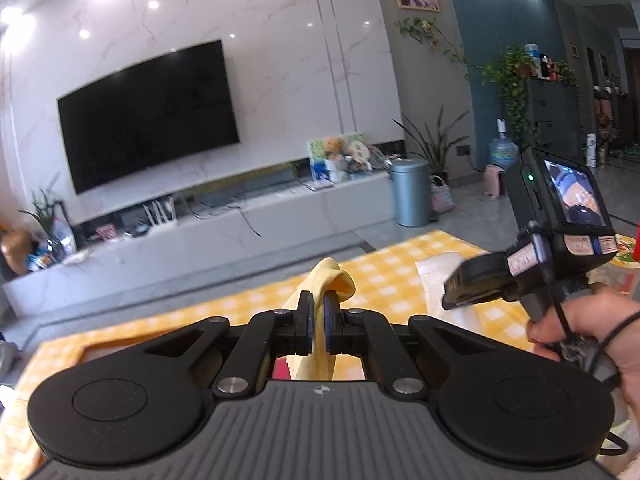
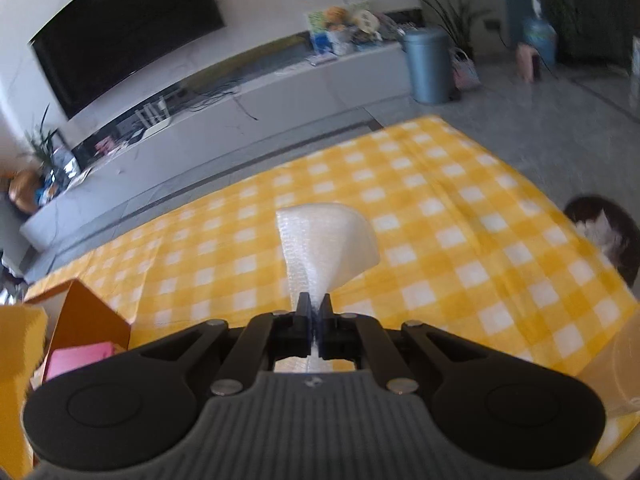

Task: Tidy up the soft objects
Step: 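Carry the mesh bag and yellow cloth with both tools over the box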

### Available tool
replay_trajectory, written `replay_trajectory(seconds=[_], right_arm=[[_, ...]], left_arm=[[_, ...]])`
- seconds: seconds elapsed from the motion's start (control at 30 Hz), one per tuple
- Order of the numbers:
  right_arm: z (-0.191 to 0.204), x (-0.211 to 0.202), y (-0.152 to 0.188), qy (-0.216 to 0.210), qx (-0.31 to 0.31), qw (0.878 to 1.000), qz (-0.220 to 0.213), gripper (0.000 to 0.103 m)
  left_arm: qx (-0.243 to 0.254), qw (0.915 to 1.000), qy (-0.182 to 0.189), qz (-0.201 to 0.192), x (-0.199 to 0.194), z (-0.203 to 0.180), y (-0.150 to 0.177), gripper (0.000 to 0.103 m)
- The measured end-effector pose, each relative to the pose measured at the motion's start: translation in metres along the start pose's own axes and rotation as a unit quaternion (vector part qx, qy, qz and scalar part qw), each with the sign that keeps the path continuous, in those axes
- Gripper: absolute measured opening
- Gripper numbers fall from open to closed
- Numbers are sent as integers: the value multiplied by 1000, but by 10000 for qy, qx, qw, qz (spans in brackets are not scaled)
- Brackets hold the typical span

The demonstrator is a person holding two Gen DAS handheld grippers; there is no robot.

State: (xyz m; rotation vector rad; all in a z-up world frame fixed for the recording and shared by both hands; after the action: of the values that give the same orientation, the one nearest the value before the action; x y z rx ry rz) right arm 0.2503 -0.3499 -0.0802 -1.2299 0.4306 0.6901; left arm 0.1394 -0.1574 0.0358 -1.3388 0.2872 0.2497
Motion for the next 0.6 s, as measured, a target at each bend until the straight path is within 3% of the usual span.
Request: replay_trajectory(seconds=[0.23, 0.4, 0.6], right_arm=[[64, -48, 5, -434, -512, 9973, -304, 0], [118, -76, 15, -985, -701, 9923, -267, 0], [197, -79, 35, -1455, -1224, 9817, -99, 1]], left_arm=[[-133, 9987, -400, -288, -24, 56, -2, 6], [-752, 9955, -578, 54, -28, 119, 9, 6], [-1546, 9834, -933, 189, -51, 204, 29, 6]])
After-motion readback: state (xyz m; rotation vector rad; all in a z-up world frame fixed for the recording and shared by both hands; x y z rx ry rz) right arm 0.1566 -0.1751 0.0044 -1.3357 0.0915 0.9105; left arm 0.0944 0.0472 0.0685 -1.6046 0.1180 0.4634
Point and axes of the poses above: each gripper's, at about its wrist camera, not at the fingertips, and x roughly the way its jaws point, z to its left, y to its underside, the point moved 4 cm from there along x, roughly the way its jaws point, and after that the axes turned 2 degrees about -y, right-handed, at the moved point
